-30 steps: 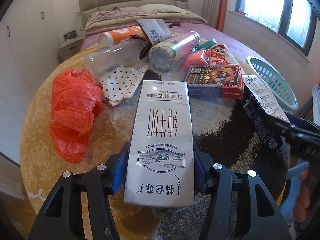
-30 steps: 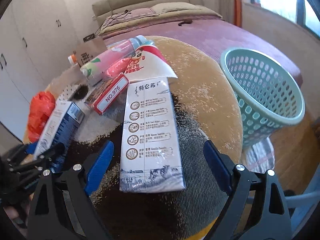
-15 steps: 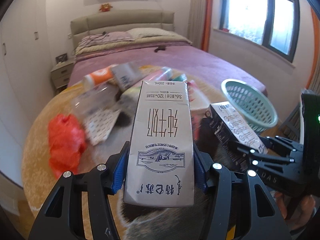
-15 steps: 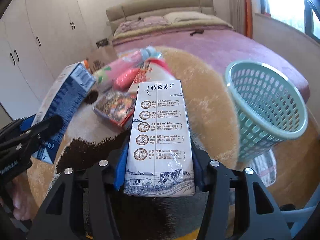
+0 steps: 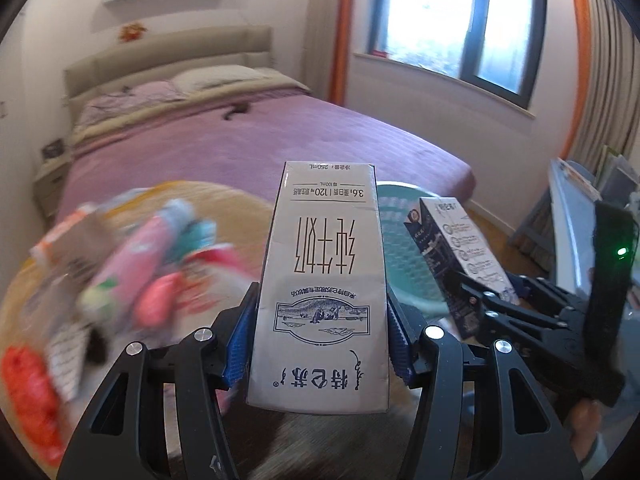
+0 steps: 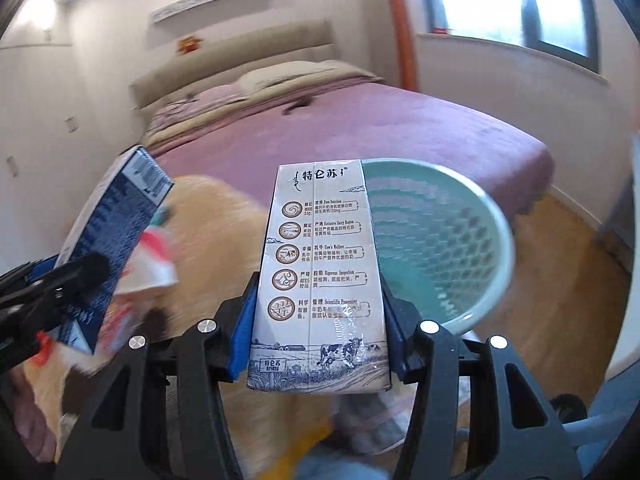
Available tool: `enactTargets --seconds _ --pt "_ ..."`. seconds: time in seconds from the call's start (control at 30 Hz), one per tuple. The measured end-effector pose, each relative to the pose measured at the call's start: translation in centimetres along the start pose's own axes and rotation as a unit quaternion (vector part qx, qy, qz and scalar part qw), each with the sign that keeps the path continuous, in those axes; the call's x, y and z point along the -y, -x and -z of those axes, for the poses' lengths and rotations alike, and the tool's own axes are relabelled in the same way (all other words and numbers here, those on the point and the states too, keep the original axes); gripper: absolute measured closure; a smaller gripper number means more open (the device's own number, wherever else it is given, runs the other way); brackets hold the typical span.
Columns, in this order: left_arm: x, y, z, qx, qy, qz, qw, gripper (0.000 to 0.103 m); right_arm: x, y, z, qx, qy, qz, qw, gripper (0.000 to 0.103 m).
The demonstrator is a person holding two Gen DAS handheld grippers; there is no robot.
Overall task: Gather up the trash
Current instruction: 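Carry both cartons over the teal basket and open both tools to drop them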
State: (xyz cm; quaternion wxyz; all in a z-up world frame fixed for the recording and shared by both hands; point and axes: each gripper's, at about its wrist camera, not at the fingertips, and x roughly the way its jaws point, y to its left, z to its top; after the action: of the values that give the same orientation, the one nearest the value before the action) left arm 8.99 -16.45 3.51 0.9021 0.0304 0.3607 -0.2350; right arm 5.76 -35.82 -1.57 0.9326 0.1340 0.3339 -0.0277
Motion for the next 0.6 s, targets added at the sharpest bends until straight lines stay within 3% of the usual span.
enactTargets --seconds 0.23,0.4,0.6 --pt "3.1 -8.2 -2.8 -0.046 0.013 0.06 0.9971 0.049 5.3 -5.8 -1.8 -0.037 -0.04 0.053 0.997 0.053" --pt "3.9 -12.8 -2.9 -0.075 0.016 0.053 0.9956 0.049 6.7 -8.2 -2.2 -0.059 -0.058 0.056 0.995 0.053" --pt "3.6 -15.0 -1.7 -0.101 0.026 0.049 0.9934 0.05 7.2 -9.5 -2.2 -0.072 -0.061 0.052 0.994 0.053"
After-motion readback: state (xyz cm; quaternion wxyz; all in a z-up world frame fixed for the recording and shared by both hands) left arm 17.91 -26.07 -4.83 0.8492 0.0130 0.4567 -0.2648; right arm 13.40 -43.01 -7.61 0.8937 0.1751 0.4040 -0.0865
